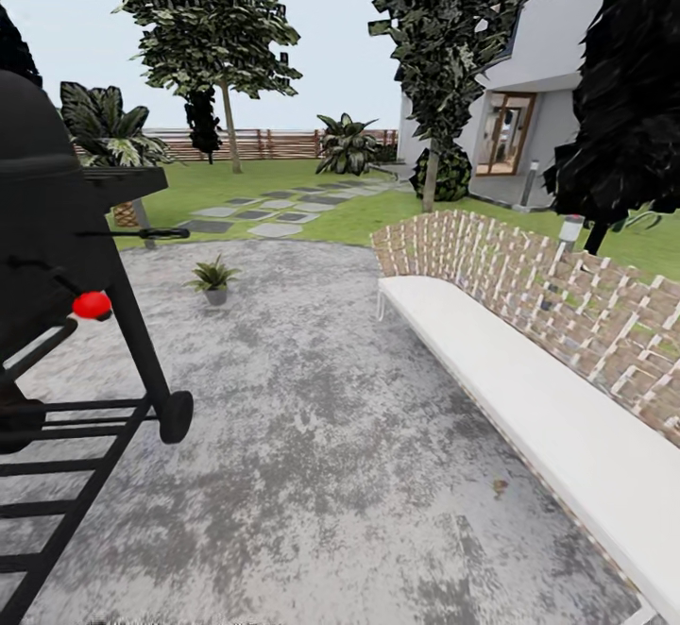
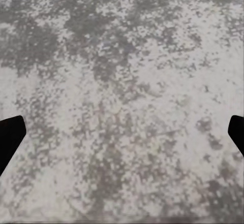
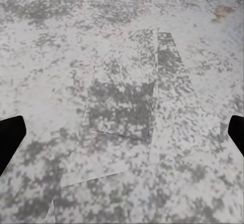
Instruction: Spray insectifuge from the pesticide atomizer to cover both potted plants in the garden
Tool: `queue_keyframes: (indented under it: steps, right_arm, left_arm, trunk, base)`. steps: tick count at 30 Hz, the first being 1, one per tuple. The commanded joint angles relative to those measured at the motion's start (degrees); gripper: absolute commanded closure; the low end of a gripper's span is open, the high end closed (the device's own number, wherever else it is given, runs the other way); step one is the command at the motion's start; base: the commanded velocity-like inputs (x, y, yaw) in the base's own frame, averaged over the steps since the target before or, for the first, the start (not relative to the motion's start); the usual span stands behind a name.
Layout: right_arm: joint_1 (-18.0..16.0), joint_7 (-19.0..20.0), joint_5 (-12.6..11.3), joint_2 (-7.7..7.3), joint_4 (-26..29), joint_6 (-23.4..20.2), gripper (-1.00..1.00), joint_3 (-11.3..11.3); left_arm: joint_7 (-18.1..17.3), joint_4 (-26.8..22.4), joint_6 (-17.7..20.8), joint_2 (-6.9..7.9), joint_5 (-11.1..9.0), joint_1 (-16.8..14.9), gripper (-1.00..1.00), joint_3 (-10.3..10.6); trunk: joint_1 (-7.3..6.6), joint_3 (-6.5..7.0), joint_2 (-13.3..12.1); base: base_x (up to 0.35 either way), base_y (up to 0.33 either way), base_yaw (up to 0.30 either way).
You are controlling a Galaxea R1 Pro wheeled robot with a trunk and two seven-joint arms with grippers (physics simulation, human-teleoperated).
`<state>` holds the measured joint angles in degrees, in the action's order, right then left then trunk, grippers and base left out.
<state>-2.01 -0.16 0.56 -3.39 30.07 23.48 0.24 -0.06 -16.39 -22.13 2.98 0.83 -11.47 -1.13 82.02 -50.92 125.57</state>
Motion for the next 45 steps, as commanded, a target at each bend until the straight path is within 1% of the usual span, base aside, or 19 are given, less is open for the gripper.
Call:
queue_keyframes:
  steps: [1, 11, 29, 45]
  right_arm:
    - [0.0, 0.0, 0.1, -0.02, 0.0, 0.2, -1.0, 0.0]
    - [0.0, 0.0, 0.0, 0.0, 0.1, 0.2, -1.0, -0.1]
    - [0.0, 0.0, 0.1, -0.12, 0.0, 0.2, -1.0, -0.1]
    - [0.0, 0.1, 0.1, -0.12, 0.0, 0.2, -1.0, -0.1]
  left_arm:
    - [0.0, 0.1, -0.2, -0.01, 0.1, 0.0, -1.0, -0.1]
    - [0.0, 0.1, -0.2, 0.01, 0.1, 0.0, -1.0, -0.1]
    - [0.0, 0.2, -0.2, 0.01, 0.1, -0.1, -1.0, -0.2]
    - [0.0, 0.2, -0.2, 0.01, 0.1, -0.1, -1.0, -0.2]
  trunk:
    - [-0.01, -0.01, 0.0]
    - [-0.01, 0.32, 0.0]
    - [-0.01, 0.34, 0.0]
    - [-0.01, 0.34, 0.0]
  base:
    - [0.0, 0.0, 0.277]
    - [0.028, 0.0, 0.237]
    - [0.328, -0.005, 0.005]
    - [0.316, -0.153, 0.0]
